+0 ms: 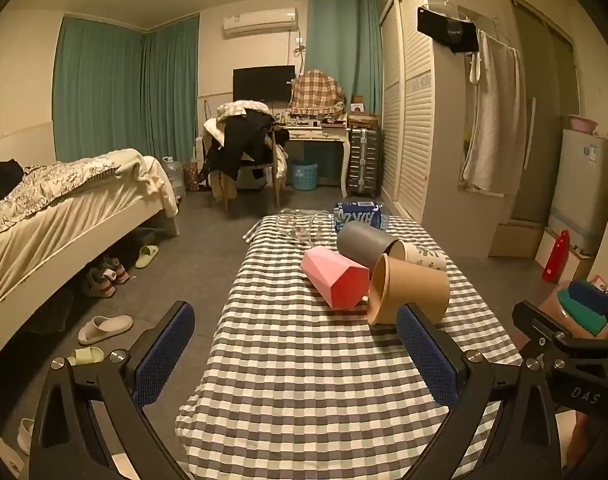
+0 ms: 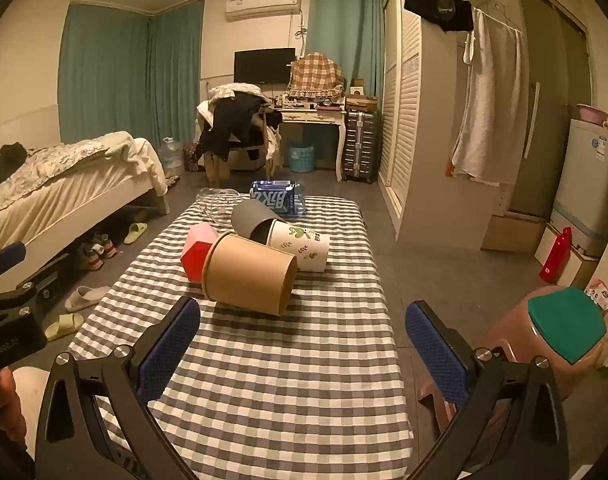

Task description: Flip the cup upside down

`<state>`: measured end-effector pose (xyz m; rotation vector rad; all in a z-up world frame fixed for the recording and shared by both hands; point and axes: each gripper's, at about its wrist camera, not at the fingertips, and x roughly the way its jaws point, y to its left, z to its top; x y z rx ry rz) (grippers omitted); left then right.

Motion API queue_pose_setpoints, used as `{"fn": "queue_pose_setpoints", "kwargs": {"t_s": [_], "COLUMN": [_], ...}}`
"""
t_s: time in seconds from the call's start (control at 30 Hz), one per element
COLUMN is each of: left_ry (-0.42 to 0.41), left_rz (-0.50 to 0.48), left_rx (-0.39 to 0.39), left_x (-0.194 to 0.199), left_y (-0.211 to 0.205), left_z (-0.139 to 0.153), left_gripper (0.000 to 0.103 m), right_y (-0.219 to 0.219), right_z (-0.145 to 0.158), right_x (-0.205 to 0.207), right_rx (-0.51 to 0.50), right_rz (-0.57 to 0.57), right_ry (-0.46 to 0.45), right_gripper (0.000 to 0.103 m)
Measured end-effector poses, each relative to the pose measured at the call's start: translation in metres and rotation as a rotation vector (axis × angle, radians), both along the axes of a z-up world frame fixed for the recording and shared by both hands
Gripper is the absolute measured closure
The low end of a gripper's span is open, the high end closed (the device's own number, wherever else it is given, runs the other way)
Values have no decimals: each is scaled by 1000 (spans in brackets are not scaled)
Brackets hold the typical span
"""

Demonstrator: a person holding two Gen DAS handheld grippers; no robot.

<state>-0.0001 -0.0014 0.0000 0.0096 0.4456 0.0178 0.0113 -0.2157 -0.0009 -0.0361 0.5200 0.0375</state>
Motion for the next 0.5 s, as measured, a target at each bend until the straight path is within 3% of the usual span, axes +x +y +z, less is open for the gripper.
{"fn": "queue_pose_setpoints", "kwargs": {"t_s": [0.5], "left_ry": [6], "left_rz": [5], "left_rx": [-32], "left_x": [1], "left_y": [4], "left_z": [1], "left_gripper": [0], "right_y": [4], "right_z": [2], "right_x": [-4], "right_rx": [-7], "right_rz": [1], "right_ry": [-5], "right_gripper": [0]}}
